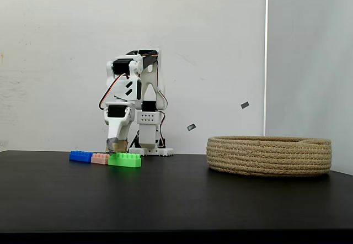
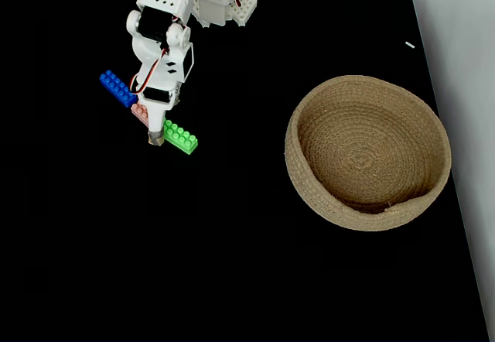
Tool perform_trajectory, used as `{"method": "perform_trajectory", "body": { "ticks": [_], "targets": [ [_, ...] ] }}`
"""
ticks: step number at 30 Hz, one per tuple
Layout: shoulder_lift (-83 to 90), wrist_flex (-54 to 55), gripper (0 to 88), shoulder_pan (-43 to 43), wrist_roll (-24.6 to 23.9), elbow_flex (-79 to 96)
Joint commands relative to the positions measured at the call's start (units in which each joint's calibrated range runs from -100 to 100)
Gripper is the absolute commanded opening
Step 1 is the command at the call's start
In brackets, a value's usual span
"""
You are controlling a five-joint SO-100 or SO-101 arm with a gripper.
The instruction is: Place the lego blocks in the tray
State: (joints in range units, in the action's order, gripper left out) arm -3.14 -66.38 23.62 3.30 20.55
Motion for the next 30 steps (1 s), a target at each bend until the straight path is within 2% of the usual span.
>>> {"method": "perform_trajectory", "body": {
  "ticks": [1,16,19,24,30],
  "targets": [
    [-0.6,-0.5,31.3,-0.9,-0.4,-4.8],
    [-5.7,-1.0,24.1,-3.5,-2.2,-8.4],
    [-6.7,-1.0,19.8,-3.3,-2.3,-9.0],
    [-7.8,-1.0,1.6,-2.9,-2.2,-10.0],
    [-6.0,-3.5,0.0,-2.0,-1.4,-10.7]
  ]
}}
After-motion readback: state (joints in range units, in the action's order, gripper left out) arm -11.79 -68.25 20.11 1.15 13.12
